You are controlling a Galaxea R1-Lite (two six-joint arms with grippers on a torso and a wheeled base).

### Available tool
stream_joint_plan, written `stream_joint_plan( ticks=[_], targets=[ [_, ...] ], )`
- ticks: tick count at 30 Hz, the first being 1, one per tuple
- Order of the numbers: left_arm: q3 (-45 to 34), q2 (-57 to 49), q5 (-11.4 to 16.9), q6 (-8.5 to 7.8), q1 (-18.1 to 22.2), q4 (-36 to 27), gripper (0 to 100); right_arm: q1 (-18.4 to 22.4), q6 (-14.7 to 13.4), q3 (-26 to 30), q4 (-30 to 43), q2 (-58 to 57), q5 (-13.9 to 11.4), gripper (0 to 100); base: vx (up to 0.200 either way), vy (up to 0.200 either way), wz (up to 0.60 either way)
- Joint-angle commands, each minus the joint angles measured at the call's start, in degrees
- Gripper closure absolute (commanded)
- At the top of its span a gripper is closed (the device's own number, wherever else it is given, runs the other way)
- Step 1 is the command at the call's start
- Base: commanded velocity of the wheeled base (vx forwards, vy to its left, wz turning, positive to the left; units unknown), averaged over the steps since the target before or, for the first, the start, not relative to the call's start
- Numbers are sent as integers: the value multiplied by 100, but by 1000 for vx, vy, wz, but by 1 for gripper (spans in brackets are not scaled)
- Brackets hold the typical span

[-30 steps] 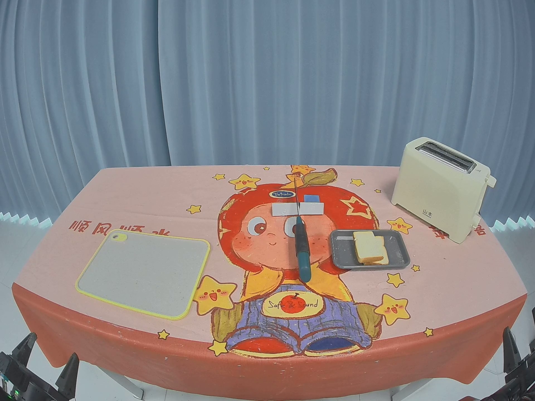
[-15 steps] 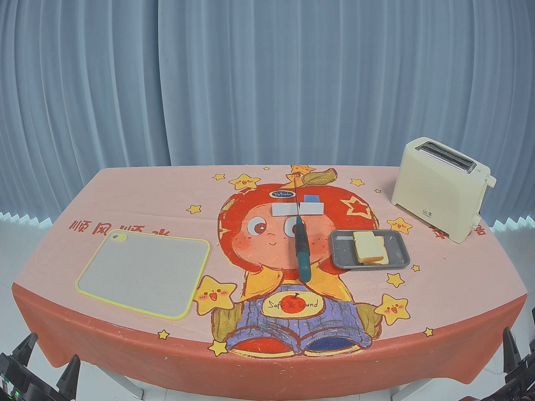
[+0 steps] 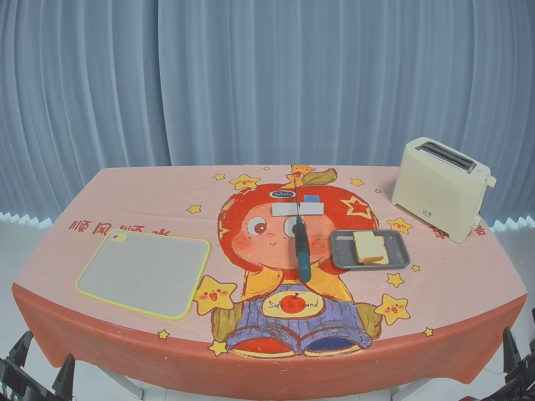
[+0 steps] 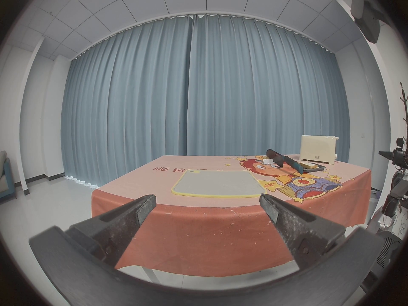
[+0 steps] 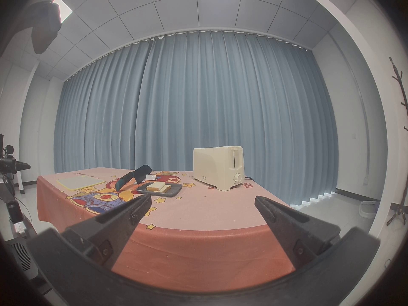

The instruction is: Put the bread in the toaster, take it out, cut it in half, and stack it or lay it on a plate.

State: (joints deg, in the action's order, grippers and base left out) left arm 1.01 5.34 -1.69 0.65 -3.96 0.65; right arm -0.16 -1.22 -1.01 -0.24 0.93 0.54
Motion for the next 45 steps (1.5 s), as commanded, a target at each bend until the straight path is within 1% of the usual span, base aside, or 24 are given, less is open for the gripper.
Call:
stream_joint_plan(
  ticks=[1, 3, 8, 10, 11, 12, 15, 20, 21, 23, 24, 27, 28, 30, 31, 34, 36, 40, 42, 45],
  targets=[
    [-101, -77, -15, 14, 124, -3, 0, -2, -1, 101, -2, -93, -1, 0, 0, 0, 0],
    [-101, -323, -41, -12, 335, 6, 0, -2, -1, 101, -2, -93, -1, 0, 0, 0, 0],
    [-101, -323, -41, -21, 343, 6, 0, -2, -1, 101, -2, -93, -1, 0, 0, 0, 0],
    [-101, -323, -41, -38, 343, 6, 0, -2, -1, 101, -2, -93, -1, 0, 0, 0, 0],
    [-101, -323, -33, -82, 335, 6, 0, -2, -1, 101, -11, -93, -1, 0, 0, 0, 0],
    [-101, -323, -33, -91, 335, 6, 0, -2, -1, 101, -2, -93, -1, 0, 0, 0, 0],
    [-101, -323, -24, -73, 343, 6, 0, -2, -1, 101, -2, -93, -1, 0, 0, 0, 0],
    [-101, -323, -24, -91, 335, 6, 0, -2, -1, 101, -2, -93, -1, 0, 0, 0, 0],
    [-101, -323, -24, -91, 343, 6, 0, 16, 8, 101, -11, -93, 96, 0, 0, 0, 0],
    [-101, -323, -24, -82, 335, 6, 0, 7, 166, 92, -28, -93, 25, 0, 0, 0, 0],
    [-101, -323, -24, -73, 343, 14, 0, -11, 192, 101, -28, -93, -27, 0, 0, 0, 0],
    [-101, -323, -15, -65, 343, 6, 0, 7, -212, 101, -28, -93, 78, 0, 0, 0, 0],
    [-101, -323, -24, -73, 343, 6, 0, 7, -230, 101, -28, -93, 96, 0, 0, 0, 0],
    [-101, -323, -24, -82, 343, 6, 0, 7, -203, 101, -28, -93, 69, 0, 0, 0, 0],
    [-101, -323, -24, -82, 343, 6, 0, 7, -142, 101, -28, -93, 43, 0, 0, 0, 0],
    [-101, -323, -15, -65, 343, 6, 0, -2, -115, 101, -28, -93, 25, 0, 0, 0, 0],
    [-101, -323, -15, -65, 352, 6, 0, -2, -168, 101, -28, -93, 113, 0, 0, 0, 0],
    [-101, -323, -6, -65, 352, -12, 0, 7, -177, 101, -28, -93, 122, 0, 0, 0, 0],
    [-101, -314, 2, -47, 352, -21, 0, 7, -177, 101, -37, -93, 192, 0, 0, 0, 0],
    [-101, -314, 11, -47, 352, -21, 0, 7, -168, 101, -37, -93, 175, 0, 0, 0, 0]
  ],
)
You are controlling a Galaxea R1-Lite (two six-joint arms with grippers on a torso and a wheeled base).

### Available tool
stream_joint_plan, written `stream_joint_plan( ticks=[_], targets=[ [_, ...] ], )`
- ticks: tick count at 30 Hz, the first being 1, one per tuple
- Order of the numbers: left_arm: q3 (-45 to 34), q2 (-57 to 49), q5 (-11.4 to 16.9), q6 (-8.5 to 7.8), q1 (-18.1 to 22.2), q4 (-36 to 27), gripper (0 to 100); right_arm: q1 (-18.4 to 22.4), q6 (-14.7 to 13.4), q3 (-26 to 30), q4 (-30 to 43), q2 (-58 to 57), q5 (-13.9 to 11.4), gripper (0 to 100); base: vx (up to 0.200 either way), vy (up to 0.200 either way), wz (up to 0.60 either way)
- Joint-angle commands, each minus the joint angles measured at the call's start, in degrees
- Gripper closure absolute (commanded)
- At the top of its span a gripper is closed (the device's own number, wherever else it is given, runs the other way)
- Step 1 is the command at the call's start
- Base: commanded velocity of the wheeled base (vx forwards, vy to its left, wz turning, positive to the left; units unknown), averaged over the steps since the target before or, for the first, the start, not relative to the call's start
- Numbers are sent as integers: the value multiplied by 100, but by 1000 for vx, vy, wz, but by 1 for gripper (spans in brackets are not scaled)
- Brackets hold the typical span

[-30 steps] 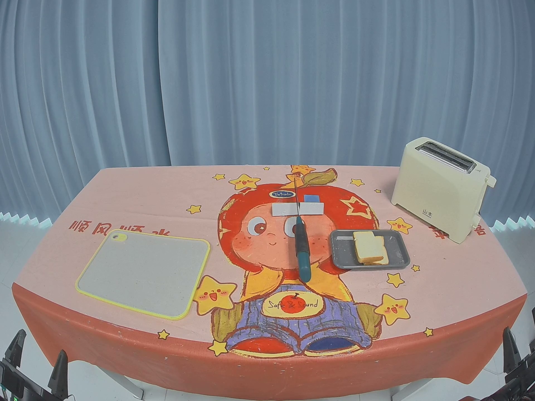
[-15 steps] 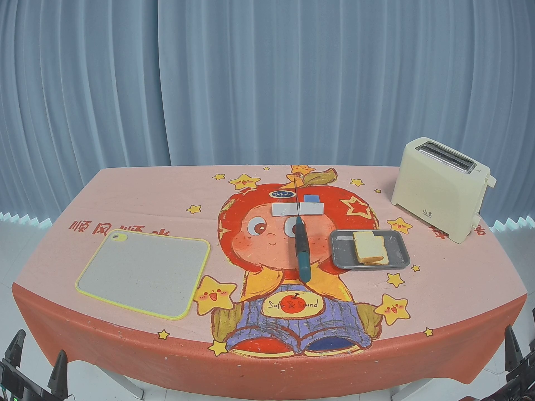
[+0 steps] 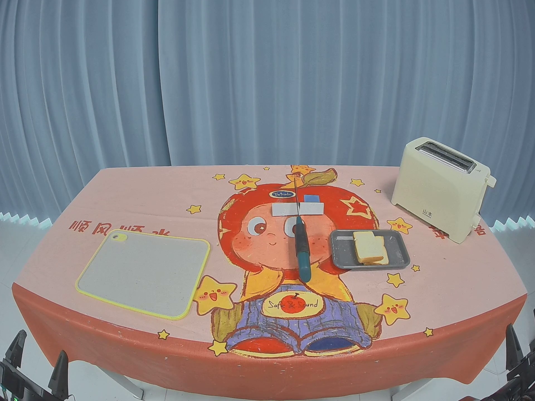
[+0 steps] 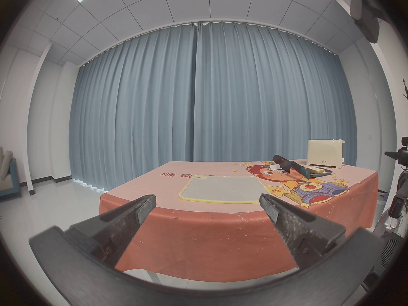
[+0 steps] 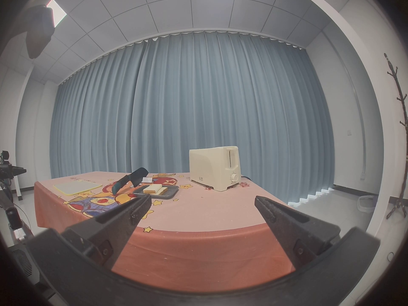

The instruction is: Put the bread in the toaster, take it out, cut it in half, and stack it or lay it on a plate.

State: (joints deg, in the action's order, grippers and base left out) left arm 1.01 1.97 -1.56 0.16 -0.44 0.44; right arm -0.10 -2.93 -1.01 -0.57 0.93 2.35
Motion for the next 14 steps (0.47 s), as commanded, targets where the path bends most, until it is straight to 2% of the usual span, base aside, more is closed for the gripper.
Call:
stream_joint_plan(
  ticks=[1, 14],
  targets=[
    [-101, 22, -2, 2, 0, 0, 0, 1, 3, 101, 5, -93, -7, 0, 0, 0, 0],
    [-101, 22, -29, 2, 0, -9, 0, 1, 29, 101, 5, -93, -24, 0, 0, 0, 0]
  ],
)
